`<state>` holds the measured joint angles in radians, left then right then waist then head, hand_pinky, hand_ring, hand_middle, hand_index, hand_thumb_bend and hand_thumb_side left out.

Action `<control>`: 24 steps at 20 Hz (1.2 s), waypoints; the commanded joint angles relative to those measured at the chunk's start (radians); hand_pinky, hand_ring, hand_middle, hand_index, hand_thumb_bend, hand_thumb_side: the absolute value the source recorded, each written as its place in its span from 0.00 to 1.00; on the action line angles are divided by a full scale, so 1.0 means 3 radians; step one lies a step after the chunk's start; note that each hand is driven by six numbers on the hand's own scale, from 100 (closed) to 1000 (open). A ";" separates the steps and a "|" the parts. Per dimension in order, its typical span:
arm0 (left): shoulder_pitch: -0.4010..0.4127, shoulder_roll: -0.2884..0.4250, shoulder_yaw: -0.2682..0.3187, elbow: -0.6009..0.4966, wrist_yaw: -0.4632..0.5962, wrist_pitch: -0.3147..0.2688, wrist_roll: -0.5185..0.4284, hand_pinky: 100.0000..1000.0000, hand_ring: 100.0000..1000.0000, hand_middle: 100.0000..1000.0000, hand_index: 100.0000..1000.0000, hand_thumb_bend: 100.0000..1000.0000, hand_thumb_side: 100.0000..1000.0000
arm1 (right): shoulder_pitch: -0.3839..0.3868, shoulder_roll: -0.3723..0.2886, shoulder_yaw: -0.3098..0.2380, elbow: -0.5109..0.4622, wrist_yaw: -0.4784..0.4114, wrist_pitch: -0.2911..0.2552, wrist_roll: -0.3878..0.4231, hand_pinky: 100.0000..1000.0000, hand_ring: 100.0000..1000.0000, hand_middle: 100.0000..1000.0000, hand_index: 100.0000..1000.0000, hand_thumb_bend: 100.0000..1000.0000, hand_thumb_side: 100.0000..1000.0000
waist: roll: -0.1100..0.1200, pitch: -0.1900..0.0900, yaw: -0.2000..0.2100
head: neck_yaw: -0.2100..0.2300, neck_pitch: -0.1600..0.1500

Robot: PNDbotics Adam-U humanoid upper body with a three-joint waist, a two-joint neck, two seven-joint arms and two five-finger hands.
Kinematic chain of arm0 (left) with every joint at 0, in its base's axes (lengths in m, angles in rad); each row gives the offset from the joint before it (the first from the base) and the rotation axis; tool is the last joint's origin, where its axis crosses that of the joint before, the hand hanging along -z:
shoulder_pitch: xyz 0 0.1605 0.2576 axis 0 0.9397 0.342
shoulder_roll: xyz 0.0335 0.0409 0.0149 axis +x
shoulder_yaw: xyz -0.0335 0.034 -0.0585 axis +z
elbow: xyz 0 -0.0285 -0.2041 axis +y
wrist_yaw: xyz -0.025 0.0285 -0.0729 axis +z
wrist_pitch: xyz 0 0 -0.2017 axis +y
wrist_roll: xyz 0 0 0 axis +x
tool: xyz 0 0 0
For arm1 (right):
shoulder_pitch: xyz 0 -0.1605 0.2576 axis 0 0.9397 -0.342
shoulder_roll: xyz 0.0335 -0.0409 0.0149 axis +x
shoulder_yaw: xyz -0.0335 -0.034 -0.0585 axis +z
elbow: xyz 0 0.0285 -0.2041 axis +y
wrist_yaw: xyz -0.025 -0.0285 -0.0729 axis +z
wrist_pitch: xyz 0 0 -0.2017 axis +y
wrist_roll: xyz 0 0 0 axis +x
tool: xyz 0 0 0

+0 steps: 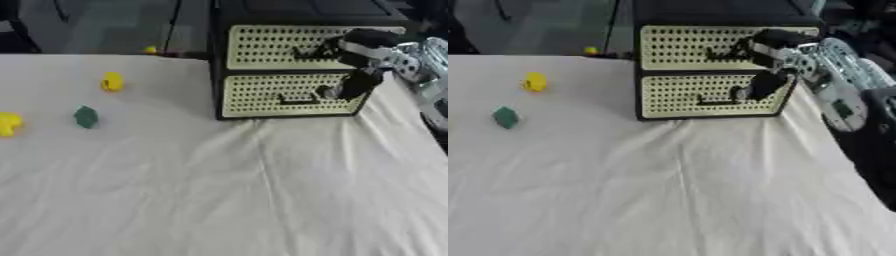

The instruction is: Pick up objects from table and place into drawer.

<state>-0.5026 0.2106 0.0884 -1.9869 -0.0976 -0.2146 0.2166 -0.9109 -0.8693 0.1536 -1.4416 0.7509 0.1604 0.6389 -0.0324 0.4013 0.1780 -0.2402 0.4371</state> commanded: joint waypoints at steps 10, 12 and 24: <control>-0.0042 0.0016 -0.0007 -0.0044 -0.0002 0.0023 -0.0011 0.46 0.61 0.77 0.80 0.00 0.95 | 0.0110 -0.0195 -0.0028 -0.0221 0.0006 0.0049 0.0008 0.05 0.00 0.00 0.74 0.25 0.14 | 0.0003 -0.0064 -0.0007 | 0.0003 -0.0012; -0.0044 0.0016 -0.0007 -0.0044 -0.0001 0.0027 -0.0011 0.46 0.61 0.77 0.80 0.00 0.95 | 0.0164 -0.0230 -0.0025 -0.0332 0.0070 0.0084 0.0029 0.05 0.00 0.00 0.73 0.24 0.14 | 0.0003 -0.0072 -0.0015 | 0.0008 -0.0006; -0.0050 0.0018 -0.0003 -0.0044 0.0013 0.0036 0.0005 0.46 0.61 0.77 0.80 0.00 0.94 | 0.0518 -0.0370 -0.0007 -0.0993 0.0251 0.0291 0.0370 0.05 0.00 0.00 0.72 0.22 0.13 | 0.0014 -0.0129 -0.0043 | 0.0035 0.0015</control>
<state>-0.5038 0.2104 0.0883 -1.9869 -0.0972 -0.2059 0.2168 -0.7488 -0.9398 0.1555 -1.7054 0.8193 0.2441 0.7370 -0.0310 0.3887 0.1653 -0.2328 0.4384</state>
